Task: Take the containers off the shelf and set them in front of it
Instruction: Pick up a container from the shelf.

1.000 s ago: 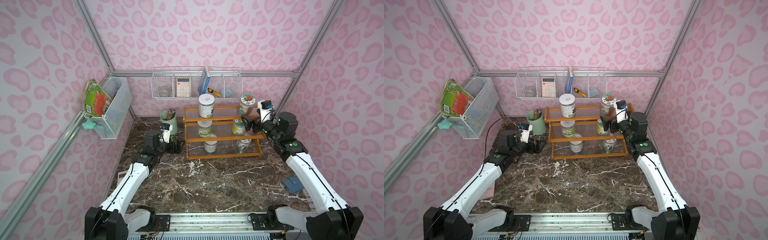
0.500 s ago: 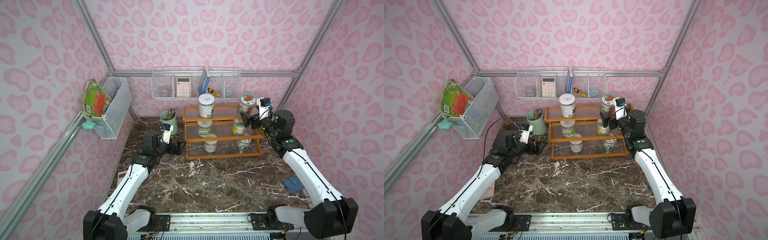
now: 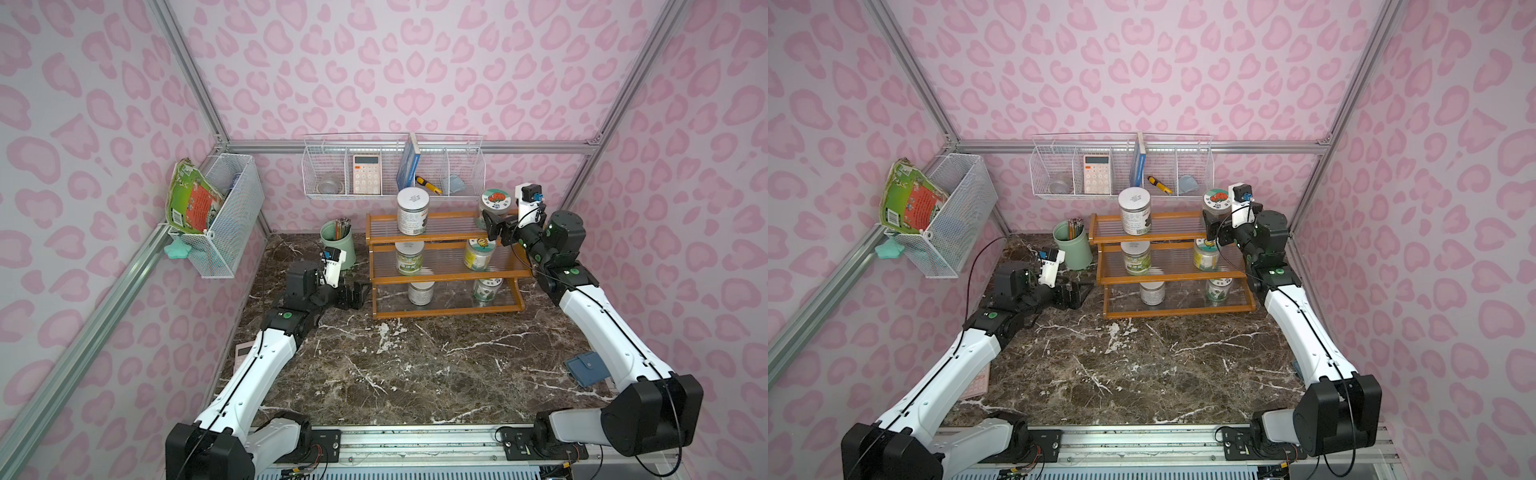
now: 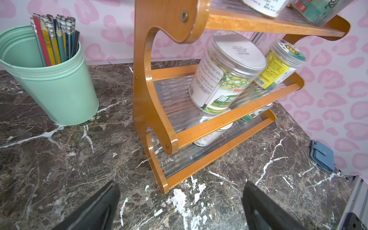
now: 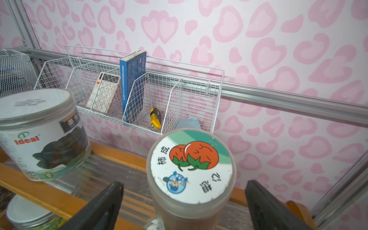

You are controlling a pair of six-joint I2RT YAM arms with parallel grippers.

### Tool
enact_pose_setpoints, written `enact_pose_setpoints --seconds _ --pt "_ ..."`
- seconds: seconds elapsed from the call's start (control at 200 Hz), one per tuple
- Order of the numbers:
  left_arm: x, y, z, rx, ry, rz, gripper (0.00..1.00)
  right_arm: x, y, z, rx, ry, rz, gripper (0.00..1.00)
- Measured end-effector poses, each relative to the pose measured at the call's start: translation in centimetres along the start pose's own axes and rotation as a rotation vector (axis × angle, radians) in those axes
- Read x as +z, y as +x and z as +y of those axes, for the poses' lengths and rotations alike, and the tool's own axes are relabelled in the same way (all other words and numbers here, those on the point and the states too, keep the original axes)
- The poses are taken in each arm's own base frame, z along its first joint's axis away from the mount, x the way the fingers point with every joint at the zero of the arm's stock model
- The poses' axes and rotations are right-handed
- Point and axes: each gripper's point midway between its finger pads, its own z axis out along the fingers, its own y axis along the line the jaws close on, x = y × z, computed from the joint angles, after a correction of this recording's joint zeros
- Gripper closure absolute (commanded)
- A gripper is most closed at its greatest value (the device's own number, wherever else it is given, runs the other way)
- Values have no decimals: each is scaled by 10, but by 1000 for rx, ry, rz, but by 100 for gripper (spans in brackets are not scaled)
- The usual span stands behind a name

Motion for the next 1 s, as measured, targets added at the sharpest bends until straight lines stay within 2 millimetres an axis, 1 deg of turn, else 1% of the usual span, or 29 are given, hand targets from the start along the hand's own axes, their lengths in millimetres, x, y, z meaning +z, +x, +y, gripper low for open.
enact_pose_setpoints --seconds 0.21,0.375,0.755,0.895,1.0 --pt "0 0 1 0 -3 0 1 11 5 -3 9 1 9 1" --pt "-1 0 1 3 -10 -1 1 17 6 -7 14 7 5 1" --pt "-1 1 2 2 -14 2 1 34 9 -9 26 0 3 1" --pt "-1 0 2 3 -14 2 1 42 14 -11 36 -2 13 1" --pt "-1 1 2 3 -14 2 0 47 22 -11 40 -3 29 2"
